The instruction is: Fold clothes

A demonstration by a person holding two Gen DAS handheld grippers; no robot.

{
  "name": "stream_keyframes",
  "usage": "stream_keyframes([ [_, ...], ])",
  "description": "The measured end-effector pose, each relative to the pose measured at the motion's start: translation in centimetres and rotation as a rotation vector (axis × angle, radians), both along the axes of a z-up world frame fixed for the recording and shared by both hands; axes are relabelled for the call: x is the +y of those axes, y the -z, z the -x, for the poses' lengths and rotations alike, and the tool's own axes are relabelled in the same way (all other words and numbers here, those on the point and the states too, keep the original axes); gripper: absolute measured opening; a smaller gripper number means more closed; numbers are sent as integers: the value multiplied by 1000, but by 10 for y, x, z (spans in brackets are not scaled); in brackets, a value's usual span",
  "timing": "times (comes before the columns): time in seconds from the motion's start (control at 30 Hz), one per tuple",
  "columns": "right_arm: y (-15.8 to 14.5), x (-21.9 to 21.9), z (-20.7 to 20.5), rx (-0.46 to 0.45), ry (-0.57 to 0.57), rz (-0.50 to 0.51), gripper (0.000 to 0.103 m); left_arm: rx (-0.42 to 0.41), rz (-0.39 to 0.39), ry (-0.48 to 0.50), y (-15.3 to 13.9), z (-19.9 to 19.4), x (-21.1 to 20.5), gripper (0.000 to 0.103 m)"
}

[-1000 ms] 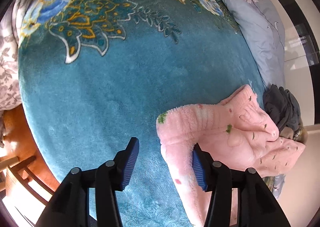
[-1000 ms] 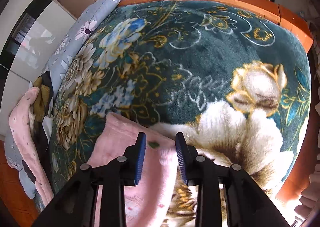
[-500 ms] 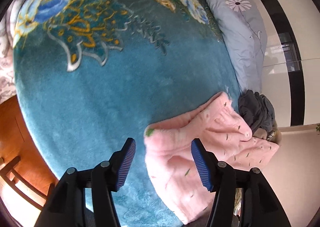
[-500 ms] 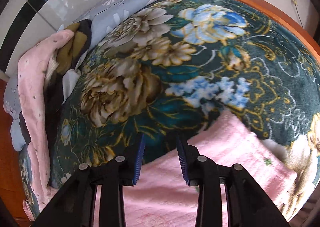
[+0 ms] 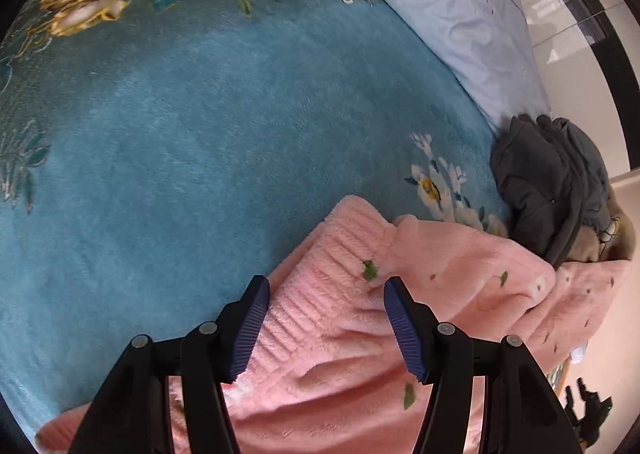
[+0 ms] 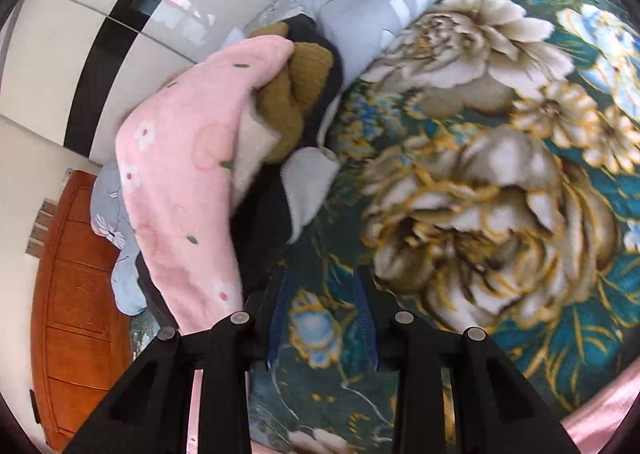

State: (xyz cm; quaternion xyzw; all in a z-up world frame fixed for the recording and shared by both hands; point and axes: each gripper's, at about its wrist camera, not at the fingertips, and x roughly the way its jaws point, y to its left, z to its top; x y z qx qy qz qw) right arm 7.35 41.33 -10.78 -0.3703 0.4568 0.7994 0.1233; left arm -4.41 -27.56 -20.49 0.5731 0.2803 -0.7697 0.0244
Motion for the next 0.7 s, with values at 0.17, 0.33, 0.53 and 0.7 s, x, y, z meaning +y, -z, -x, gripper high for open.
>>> stream_keyframes([
  [0.17, -19, 6, 54, 58, -28, 1, 51, 19, 61, -8, 8, 11, 5, 64],
  [0.33, -48, 32, 88, 89, 65, -123, 51, 22, 83, 3, 8, 14, 5, 64],
  [0.53, -29, 56, 108, 135, 197, 30, 51, 21, 110, 5, 9, 15, 9, 64],
  [0.7, -10, 72, 122, 176, 304, 172, 51, 25, 67, 2, 10, 14, 3, 63],
])
